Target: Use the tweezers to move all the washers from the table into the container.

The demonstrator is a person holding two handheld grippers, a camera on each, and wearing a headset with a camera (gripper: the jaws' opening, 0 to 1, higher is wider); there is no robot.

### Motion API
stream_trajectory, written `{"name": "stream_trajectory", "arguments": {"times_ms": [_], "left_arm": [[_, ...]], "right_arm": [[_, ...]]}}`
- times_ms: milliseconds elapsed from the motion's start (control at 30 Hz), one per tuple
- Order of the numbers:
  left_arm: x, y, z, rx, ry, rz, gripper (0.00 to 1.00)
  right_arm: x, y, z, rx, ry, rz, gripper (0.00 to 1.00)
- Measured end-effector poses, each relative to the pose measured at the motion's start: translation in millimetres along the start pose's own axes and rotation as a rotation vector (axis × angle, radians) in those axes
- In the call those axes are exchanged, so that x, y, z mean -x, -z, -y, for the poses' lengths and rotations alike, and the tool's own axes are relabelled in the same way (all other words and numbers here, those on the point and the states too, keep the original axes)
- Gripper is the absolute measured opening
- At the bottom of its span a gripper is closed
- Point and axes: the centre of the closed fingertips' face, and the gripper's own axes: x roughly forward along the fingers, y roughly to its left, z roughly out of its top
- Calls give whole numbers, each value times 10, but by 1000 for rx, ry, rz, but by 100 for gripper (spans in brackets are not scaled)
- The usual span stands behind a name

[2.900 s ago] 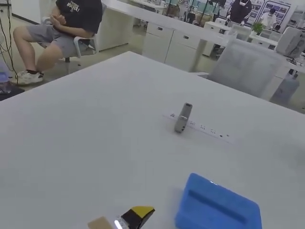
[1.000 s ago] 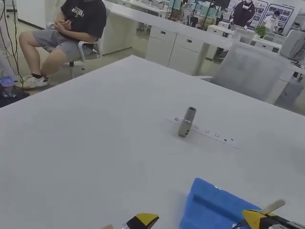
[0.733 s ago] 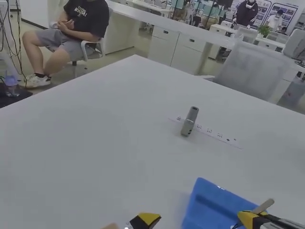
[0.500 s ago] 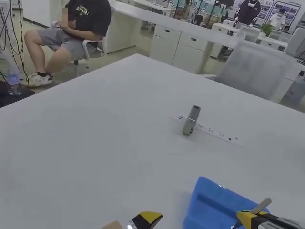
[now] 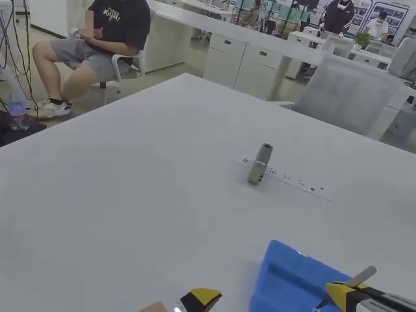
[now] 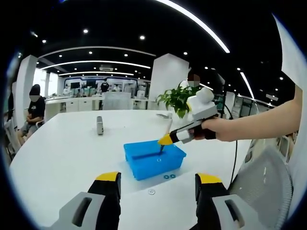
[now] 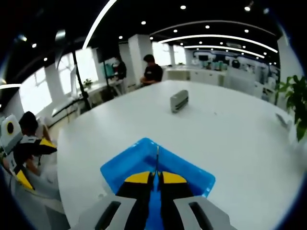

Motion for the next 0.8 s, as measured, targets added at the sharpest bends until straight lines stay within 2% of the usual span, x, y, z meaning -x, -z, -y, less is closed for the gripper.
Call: {"name": "stream_trajectory", "arguments": {"times_ms": [200, 400, 500, 600, 700, 800], "left_arm": [[1, 0, 6, -3, 2, -1, 62], [2, 4, 12, -4, 4, -3, 62], [1, 10, 15, -8, 5, -6, 61], [1, 12, 18, -10, 5, -7, 61], [-1, 19, 16, -12, 5, -10, 61], [-3, 25, 15, -15, 4, -14, 61]], "right_arm": [[174, -74, -195, -5, -29, 46, 4], [319, -39, -413, -19, -73, 62, 3], [356, 64, -554, -58, -118, 46, 3], [340, 222, -587, -66, -128, 6, 3], [300, 374, -580, -71, -120, -29, 3], [268, 447, -556, -68, -101, -50, 3]]}}
